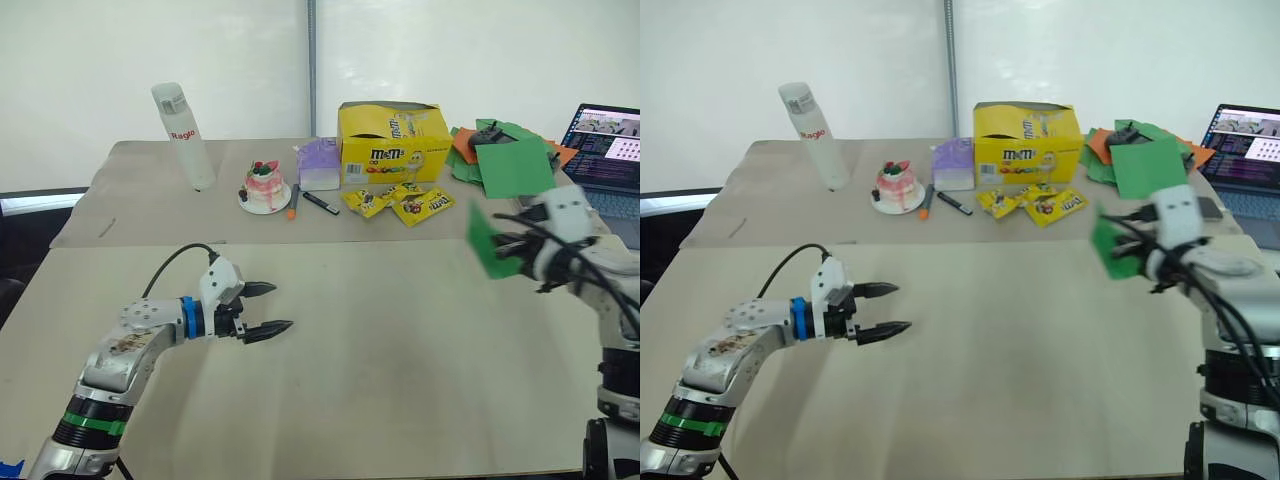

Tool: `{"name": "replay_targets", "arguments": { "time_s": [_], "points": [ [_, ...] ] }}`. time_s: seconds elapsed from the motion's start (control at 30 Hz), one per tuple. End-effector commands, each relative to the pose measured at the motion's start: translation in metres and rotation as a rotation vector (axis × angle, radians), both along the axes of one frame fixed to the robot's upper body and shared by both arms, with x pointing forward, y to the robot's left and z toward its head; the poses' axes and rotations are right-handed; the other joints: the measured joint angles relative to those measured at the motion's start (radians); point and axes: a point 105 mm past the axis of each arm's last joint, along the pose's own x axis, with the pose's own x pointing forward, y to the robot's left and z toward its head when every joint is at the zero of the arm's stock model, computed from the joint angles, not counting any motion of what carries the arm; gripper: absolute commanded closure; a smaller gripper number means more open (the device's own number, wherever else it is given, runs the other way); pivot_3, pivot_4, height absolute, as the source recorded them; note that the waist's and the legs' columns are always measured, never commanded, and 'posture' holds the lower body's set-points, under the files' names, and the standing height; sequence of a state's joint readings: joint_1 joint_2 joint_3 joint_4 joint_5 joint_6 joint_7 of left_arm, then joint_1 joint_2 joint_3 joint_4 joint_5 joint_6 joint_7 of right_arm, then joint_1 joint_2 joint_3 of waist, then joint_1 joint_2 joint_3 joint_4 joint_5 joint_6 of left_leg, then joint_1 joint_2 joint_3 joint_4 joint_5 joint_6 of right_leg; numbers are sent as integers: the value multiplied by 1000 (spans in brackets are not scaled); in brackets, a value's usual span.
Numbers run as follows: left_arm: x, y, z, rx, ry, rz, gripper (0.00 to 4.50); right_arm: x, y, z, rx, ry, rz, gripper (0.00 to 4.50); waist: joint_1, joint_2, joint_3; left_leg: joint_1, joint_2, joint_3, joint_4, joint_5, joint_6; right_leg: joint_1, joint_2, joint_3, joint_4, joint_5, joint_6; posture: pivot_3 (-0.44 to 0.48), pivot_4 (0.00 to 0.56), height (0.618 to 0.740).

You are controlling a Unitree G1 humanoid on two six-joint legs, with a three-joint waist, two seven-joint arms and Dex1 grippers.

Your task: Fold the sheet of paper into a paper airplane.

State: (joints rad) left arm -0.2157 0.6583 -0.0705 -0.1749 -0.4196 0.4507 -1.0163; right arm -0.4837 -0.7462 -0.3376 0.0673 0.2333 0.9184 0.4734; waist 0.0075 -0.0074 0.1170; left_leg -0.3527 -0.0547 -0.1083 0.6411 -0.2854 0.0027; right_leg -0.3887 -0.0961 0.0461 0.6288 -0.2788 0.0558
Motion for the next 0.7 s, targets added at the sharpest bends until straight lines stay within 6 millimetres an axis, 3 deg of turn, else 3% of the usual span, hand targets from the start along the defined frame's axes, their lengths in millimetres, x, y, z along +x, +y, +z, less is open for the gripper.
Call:
{"name": "replay_targets", "arguments": {
  "time_s": [0.03, 0.2, 0.53, 0.57, 0.7],
  "points": [
    [2, -6, 7, -2, -50, -23, 38, 7, -6, 11, -4, -75, -32, 4500, -10, 1, 0, 0, 1, 1, 0, 0, 0, 0, 1, 1, 0, 0, 0, 0, 150, 740],
    [-1, -15, 5, -6, -50, -47, 38, 15, 2, -2, 5, -45, 21, 4500, -22, 1, -1, 0, 2, 1, 0, 0, 0, 0, 2, 1, 1, 0, 0, 0, 150, 740],
    [7, -11, 5, -30, -69, 37, 38, 24, 1, -20, -67, 4, 86, 4500, -17, 1, -1, 0, 1, 2, 2, 0, 0, 1, 1, 1, 1, 0, 0, 0, 150, 740],
    [9, -10, 4, -26, -67, 53, 0, 24, 2, -20, -64, 1, 91, 3915, -18, 1, -1, 0, 1, 2, 2, 0, 0, 1, 1, 1, 0, 0, 0, 0, 150, 740],
    [16, -8, 5, -16, -85, 80, 0, 22, 8, -15, -49, -16, 104, 2580, -20, 2, -1, 0, 1, 2, 2, 0, 0, 1, 2, 1, 1, 0, 0, 0, 150, 740]
  ]
}}
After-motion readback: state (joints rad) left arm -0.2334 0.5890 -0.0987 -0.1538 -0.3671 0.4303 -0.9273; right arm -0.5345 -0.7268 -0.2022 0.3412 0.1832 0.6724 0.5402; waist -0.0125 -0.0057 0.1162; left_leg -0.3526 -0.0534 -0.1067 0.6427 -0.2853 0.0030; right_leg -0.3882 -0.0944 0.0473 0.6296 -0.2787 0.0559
